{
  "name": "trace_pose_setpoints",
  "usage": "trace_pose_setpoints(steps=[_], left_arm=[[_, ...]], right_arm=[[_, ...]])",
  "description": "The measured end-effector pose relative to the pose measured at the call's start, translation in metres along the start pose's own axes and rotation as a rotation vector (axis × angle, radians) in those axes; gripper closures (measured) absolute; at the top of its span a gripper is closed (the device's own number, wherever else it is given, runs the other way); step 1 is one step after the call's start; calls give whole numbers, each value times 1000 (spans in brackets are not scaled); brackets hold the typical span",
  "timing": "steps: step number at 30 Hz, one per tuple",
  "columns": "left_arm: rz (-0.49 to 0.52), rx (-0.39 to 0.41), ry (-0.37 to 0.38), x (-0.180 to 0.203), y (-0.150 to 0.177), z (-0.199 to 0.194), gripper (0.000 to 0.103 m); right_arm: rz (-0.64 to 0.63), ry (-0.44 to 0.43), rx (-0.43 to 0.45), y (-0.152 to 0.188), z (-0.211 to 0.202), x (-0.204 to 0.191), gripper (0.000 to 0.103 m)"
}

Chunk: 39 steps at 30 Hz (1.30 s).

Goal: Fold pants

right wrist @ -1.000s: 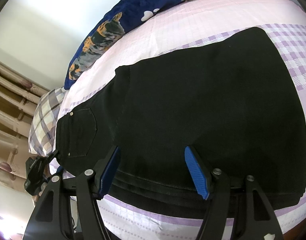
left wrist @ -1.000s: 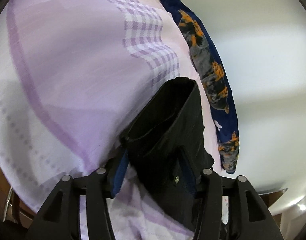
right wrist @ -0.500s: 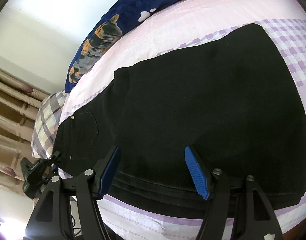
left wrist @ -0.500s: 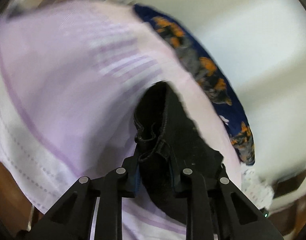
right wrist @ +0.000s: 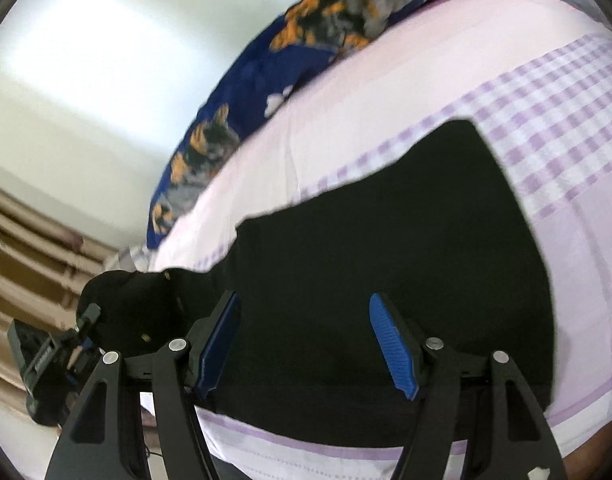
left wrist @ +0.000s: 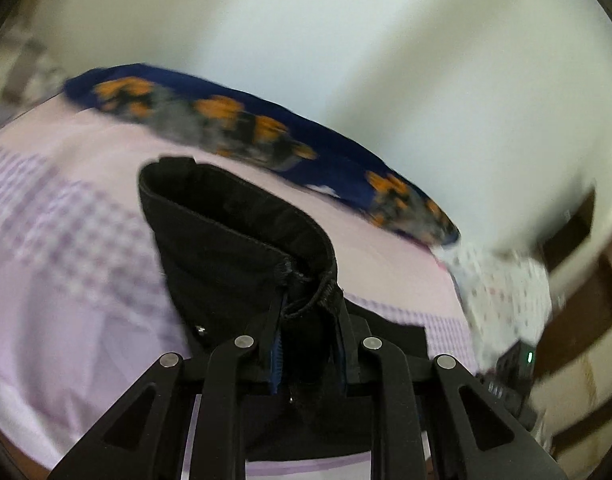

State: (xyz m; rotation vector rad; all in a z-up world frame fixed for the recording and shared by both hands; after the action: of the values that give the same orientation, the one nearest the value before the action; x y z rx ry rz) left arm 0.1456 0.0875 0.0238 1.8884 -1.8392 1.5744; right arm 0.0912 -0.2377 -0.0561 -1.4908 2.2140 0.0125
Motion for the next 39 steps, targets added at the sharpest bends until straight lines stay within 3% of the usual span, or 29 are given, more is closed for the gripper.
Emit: trace_pose_setpoints(steps=[7, 12, 17, 22, 24, 27, 31, 36, 39], left_arm=[[137, -178, 82, 61, 33, 68, 84], [157, -350, 128, 83, 77, 119, 84], [152, -471, 90, 83, 115, 154, 84], [166, -476, 89, 87, 114, 154, 81], [164, -476, 96, 90, 114, 151, 74], [136, -474, 175, 93, 109, 145, 72], [192, -392, 193, 98, 96, 120, 69], [191, -304, 54, 68, 76, 99, 65], [188, -272, -92, 38, 68, 90, 65]], right_arm=[[70, 1, 64, -19, -19, 19, 39], [72, 25, 86, -26, -24, 26, 39], [101, 15, 98, -33, -31, 36, 38], [126, -10, 63, -34, -25, 43, 38], [118, -14, 50, -33, -23, 41, 38], [90, -13, 41, -32, -20, 37, 38], [82, -10, 15, -29, -14, 37, 38], [68, -43, -47, -22, -2, 35, 39], [34, -82, -116, -14, 9, 28, 38]])
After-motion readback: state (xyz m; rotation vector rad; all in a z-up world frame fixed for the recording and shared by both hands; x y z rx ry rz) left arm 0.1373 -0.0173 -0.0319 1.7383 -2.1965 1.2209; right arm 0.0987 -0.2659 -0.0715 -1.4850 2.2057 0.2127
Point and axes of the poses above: each gripper's, at about its wrist camera, not at the fingertips, and z roughly the way its jaws point, x to its right, y to its underside, the point moved 3 cm from there along z, roughly the way its jaws point, and after that the axes turned 11 degrees about y, right-handed, at the moved point
